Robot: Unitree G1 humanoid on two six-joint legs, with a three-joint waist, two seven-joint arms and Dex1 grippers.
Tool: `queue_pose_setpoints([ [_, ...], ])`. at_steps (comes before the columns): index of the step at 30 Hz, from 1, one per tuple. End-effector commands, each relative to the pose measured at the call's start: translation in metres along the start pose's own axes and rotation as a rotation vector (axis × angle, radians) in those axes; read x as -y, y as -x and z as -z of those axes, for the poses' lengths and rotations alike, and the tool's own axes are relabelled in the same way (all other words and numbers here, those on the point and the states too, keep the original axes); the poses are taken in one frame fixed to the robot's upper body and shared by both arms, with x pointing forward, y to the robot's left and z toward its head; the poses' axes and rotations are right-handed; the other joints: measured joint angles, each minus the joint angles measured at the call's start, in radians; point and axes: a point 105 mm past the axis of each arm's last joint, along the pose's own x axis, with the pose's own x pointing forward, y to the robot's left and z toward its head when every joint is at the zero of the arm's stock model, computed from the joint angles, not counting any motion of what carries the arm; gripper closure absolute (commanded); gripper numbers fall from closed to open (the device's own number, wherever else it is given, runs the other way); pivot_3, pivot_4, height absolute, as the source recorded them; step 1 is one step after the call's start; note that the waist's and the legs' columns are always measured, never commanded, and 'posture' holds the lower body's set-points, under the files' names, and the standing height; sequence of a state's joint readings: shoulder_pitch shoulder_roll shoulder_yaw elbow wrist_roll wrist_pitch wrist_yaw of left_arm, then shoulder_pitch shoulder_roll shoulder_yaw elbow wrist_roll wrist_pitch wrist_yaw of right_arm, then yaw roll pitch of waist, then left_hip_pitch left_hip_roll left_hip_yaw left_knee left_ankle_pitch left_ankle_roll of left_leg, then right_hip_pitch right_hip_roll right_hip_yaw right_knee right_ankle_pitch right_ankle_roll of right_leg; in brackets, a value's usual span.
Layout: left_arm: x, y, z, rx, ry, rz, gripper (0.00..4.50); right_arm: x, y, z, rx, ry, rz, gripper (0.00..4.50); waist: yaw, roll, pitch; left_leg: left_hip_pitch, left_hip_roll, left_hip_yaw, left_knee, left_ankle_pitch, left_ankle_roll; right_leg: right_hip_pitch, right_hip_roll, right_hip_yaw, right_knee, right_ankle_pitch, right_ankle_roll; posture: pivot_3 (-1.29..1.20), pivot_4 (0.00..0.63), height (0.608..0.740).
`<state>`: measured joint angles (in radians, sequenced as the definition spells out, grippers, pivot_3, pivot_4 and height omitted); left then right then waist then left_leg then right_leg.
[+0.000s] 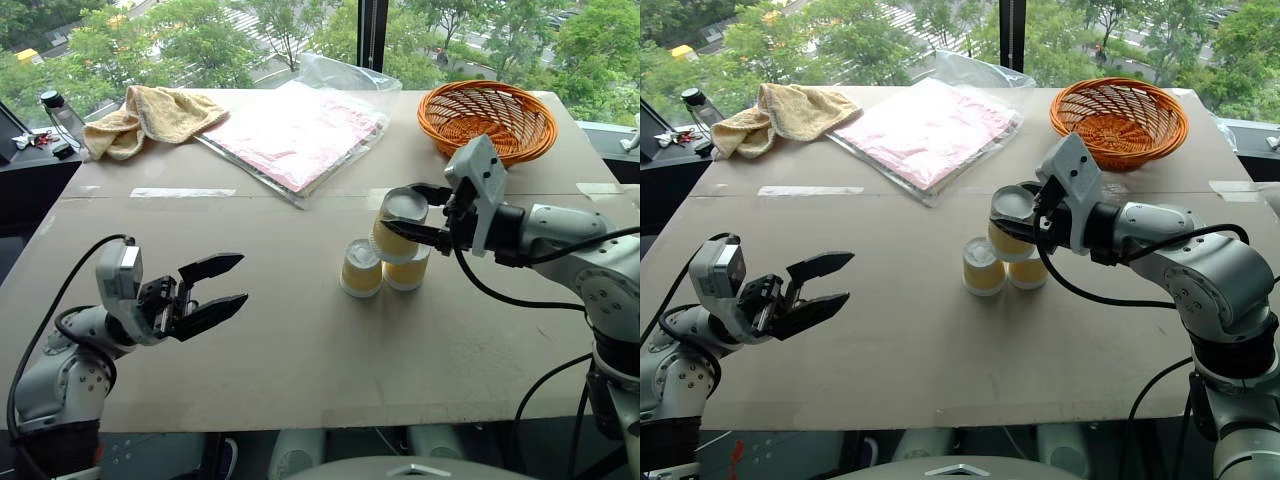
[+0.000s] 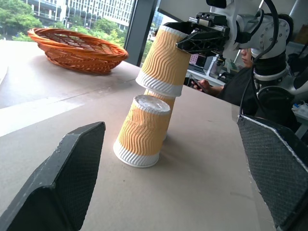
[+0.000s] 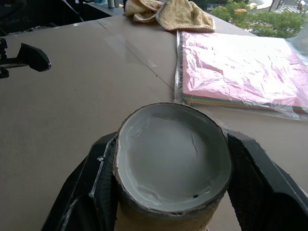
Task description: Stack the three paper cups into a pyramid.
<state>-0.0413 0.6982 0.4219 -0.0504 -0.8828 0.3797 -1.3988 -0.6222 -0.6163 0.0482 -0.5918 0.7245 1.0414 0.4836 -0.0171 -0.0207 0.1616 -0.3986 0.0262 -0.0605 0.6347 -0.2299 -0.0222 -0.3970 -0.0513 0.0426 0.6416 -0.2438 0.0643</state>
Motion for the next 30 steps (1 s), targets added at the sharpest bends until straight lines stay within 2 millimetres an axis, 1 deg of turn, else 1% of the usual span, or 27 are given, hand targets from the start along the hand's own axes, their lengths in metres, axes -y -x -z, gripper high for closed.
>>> queue_pose_setpoints([
  [1, 0.000, -0.001, -0.020, 0.081, -0.027, 0.023, 0.00, -0.005, 0.000, -0.014, 0.045, 0.065, -0.005, 2.25, -0.001, 0.000, 0.000, 0.000, 0.000, 0.000, 0.000, 0.000, 0.000, 0.000, 0.000, 0.000, 0.000, 0.000, 0.001, 0.00, 0.150, 0.740],
  [5, 0.003, -0.001, -0.025, 0.129, -0.027, 0.051, 0.00, -0.009, -0.003, -0.012, 0.040, 0.065, -0.019, 2.25, -0.006, 0.000, 0.000, 0.000, 0.000, 0.000, -0.001, 0.000, 0.000, -0.001, 0.000, 0.000, 0.000, 0.002, 0.003, 0.00, 0.150, 0.740],
  [7, 0.005, 0.001, -0.025, 0.136, -0.024, 0.058, 0.00, -0.011, -0.004, -0.010, 0.035, 0.060, -0.025, 1.22, -0.007, 0.000, 0.000, 0.000, 0.000, 0.000, -0.001, 0.000, 0.000, -0.001, 0.000, 0.000, 0.000, 0.002, 0.003, 0.00, 0.150, 0.740],
  [8, 0.006, 0.002, -0.024, 0.142, -0.023, 0.060, 0.00, -0.010, -0.005, -0.009, 0.030, 0.061, -0.020, 0.87, -0.007, 0.000, 0.000, 0.000, 0.000, 0.000, -0.001, 0.000, 0.000, -0.001, 0.000, 0.000, 0.000, 0.002, 0.003, 0.00, 0.150, 0.740],
  [9, 0.006, 0.002, -0.024, 0.146, -0.022, 0.063, 0.00, -0.010, -0.005, -0.008, 0.024, 0.066, -0.019, 0.30, -0.008, 0.000, 0.000, 0.000, 0.000, 0.000, -0.001, 0.000, 0.000, -0.001, 0.000, 0.000, 0.000, 0.002, 0.003, 0.00, 0.150, 0.740],
  [10, 0.007, 0.002, -0.025, 0.154, -0.020, 0.064, 0.00, -0.010, -0.004, -0.007, 0.022, 0.072, -0.019, 0.03, -0.009, 0.000, 0.000, 0.000, 0.000, 0.000, -0.001, 0.000, 0.000, -0.001, 0.000, 0.000, 0.000, 0.002, 0.003, 0.00, 0.150, 0.740],
  [12, 0.007, 0.001, -0.026, 0.171, -0.016, 0.064, 0.00, -0.007, -0.001, -0.010, 0.034, 0.096, 0.002, 0.03, -0.009, 0.000, 0.000, 0.000, 0.000, 0.000, -0.001, 0.000, 0.000, -0.001, 0.000, 0.000, 0.000, 0.002, 0.003, 0.00, 0.150, 0.740],
  [16, 0.008, -0.001, -0.025, 0.192, 0.004, 0.057, 0.00, -0.003, 0.018, -0.024, 0.105, 0.140, 0.028, 0.03, -0.008, -0.001, 0.000, 0.000, 0.000, 0.000, -0.001, 0.000, 0.000, -0.001, 0.000, 0.000, 0.000, 0.002, 0.003, 0.00, 0.150, 0.740],
  [20, 0.008, -0.004, -0.022, 0.208, 0.030, 0.043, 0.00, -0.005, 0.039, -0.038, 0.231, 0.163, 0.039, 0.03, -0.004, -0.001, 0.000, -0.001, 0.000, 0.000, -0.001, 0.000, 0.000, -0.001, 0.000, 0.000, 0.000, 0.002, 0.003, 0.00, 0.150, 0.740],
  [22, 0.009, -0.007, -0.016, 0.198, 0.052, 0.036, 0.00, -0.004, 0.054, -0.045, 0.330, 0.106, 0.041, 0.03, -0.003, -0.001, 0.000, -0.001, 0.000, 0.000, -0.001, 0.000, 0.000, -0.001, 0.000, 0.000, 0.000, 0.002, 0.003, 0.00, 0.150, 0.740],
  [23, 0.009, -0.007, -0.012, 0.186, 0.063, 0.027, 0.00, -0.004, 0.064, -0.046, 0.362, 0.089, 0.046, 0.03, -0.003, -0.001, 0.000, -0.001, 0.000, 0.000, -0.001, 0.000, 0.000, -0.001, 0.000, 0.000, 0.000, 0.002, 0.003, 0.00, 0.150, 0.740],
  [25, 0.008, -0.008, -0.004, 0.157, 0.070, 0.002, 0.00, -0.004, 0.078, -0.041, 0.375, 0.070, 0.061, 0.03, 0.001, -0.001, 0.000, -0.001, 0.000, 0.000, -0.001, 0.000, 0.000, -0.001, 0.000, 0.000, 0.000, 0.002, 0.003, 0.00, 0.150, 0.740],
  [26, 0.005, -0.008, 0.001, 0.132, 0.069, -0.028, 0.00, -0.003, 0.084, -0.033, 0.352, 0.071, 0.088, 0.03, 0.003, -0.001, 0.000, 0.000, 0.000, 0.001, -0.001, 0.000, 0.000, 0.000, 0.000, 0.001, 0.000, 0.002, 0.003, 0.00, 0.150, 0.740],
  [28, -0.003, -0.007, 0.016, 0.033, 0.073, -0.095, 0.00, 0.000, 0.097, -0.011, 0.288, 0.050, 0.152, 0.03, 0.013, -0.003, -0.001, -0.001, 0.000, 0.000, -0.001, 0.000, 0.000, 0.000, 0.000, 0.000, 0.000, 0.002, 0.003, 0.00, 0.150, 0.740],
  [30, -0.005, -0.005, 0.025, -0.022, 0.053, -0.129, 0.00, 0.002, 0.112, 0.015, 0.216, -0.002, 0.207, 0.03, 0.012, -0.004, -0.001, 0.000, 0.000, 0.000, -0.001, 0.000, 0.000, 0.001, 0.000, -0.001, -0.001, 0.000, 0.000, 0.00, 0.150, 0.740],
])
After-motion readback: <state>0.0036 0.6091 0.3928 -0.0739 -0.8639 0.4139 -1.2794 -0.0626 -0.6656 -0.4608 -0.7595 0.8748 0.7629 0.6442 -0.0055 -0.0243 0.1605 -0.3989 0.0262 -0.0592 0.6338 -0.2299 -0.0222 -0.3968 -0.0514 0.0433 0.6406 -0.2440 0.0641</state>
